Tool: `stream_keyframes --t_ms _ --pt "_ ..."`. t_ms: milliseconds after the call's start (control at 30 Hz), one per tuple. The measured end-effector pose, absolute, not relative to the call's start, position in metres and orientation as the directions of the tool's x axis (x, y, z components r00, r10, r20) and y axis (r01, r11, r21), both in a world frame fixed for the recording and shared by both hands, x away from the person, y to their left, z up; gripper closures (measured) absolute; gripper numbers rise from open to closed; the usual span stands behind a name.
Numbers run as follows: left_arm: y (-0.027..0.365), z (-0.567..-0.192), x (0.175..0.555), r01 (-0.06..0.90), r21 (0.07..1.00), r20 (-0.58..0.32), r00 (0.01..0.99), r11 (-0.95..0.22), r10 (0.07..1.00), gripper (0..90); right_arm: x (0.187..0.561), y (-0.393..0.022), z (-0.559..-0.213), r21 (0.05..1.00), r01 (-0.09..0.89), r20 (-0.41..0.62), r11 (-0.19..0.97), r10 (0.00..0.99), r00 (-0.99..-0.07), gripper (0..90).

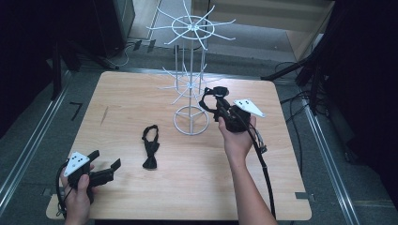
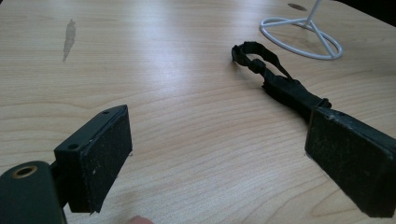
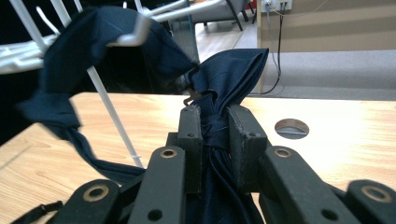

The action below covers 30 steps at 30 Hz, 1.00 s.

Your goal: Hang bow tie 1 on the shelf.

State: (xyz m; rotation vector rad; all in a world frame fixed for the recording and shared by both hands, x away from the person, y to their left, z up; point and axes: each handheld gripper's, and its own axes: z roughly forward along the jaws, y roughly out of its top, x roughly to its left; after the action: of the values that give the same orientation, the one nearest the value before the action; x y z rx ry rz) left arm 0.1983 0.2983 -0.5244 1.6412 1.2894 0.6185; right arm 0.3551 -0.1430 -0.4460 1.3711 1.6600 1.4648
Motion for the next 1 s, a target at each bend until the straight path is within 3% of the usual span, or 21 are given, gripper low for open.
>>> stream_keyframes --t_ms 467,1000 --pt "0.298 -0.524 0.198 0.467 0.884 -0.150 0.322 -0.019 0.935 8.1 0.359 -0.139 -0.458 0.933 0.350 0.207 -0.081 0.918 -0.339 75.8" --pt "0.298 -0.524 0.198 0.468 0.884 -0.150 0.322 -0.019 0.935 8.2 0.353 -0.144 -0.456 0.934 0.345 0.224 -0.097 0.909 -0.351 66.0"
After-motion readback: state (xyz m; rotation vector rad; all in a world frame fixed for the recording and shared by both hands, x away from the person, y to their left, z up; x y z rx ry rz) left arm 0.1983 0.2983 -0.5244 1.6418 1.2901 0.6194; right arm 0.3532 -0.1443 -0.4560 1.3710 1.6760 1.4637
